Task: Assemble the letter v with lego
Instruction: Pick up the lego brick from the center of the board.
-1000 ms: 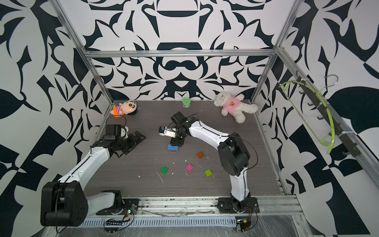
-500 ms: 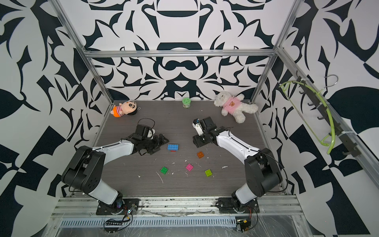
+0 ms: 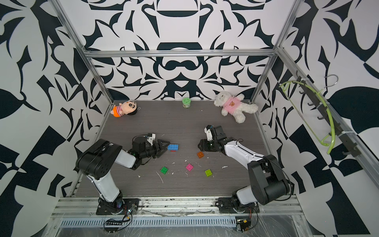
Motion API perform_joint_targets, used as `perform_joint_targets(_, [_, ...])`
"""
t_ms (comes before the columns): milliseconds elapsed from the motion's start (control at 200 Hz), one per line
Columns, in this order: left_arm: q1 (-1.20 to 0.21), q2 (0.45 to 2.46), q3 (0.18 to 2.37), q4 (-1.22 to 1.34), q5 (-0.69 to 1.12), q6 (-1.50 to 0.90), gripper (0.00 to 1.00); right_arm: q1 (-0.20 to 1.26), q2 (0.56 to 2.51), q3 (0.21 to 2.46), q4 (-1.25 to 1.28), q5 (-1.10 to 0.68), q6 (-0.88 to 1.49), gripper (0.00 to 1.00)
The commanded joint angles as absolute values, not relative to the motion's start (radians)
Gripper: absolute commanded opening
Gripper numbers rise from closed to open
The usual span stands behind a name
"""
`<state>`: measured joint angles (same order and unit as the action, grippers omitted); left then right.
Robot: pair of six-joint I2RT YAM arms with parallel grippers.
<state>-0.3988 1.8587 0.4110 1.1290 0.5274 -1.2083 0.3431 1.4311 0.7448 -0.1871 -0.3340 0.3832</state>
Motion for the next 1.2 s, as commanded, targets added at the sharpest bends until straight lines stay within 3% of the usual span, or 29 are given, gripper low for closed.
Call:
perform_joint_targets(0, [-0.404, 1.987, 0.358, 1.439, 0.519, -1.313, 0.67, 0.344, 1.380, 0.721, -0.121, -0.353, 0.436, 0.56])
perform_joint_targets(40, [-0.412, 1.997, 0.345, 1.439, 0.497, -1.295, 0.63, 0.344, 1.376, 0.712, -0.117, -0.356, 0.433, 0.56])
perform_joint_targets(445, [-0.413, 2.048, 0.350, 1.439, 0.515, -1.263, 0.62, 0.347, 1.410, 0.693, -0.124, -0.382, 0.405, 0.55])
perform_joint_targets(630, [-0.419, 2.048, 0.375, 1.439, 0.519, -1.268, 0.51, 0.354, 1.430, 0.707, -0.153, -0.358, 0.373, 0.53])
perform_joint_targets(890, [-0.443, 2.060, 0.390, 1.439, 0.508, -1.276, 0.51, 0.389, 1.470, 0.713, -0.177, -0.302, 0.345, 0.51])
perform_joint_targets(1195, [-0.445, 2.065, 0.390, 1.439, 0.497, -1.278, 0.30, 0.470, 1.513, 0.775, -0.254, -0.191, 0.285, 0.51])
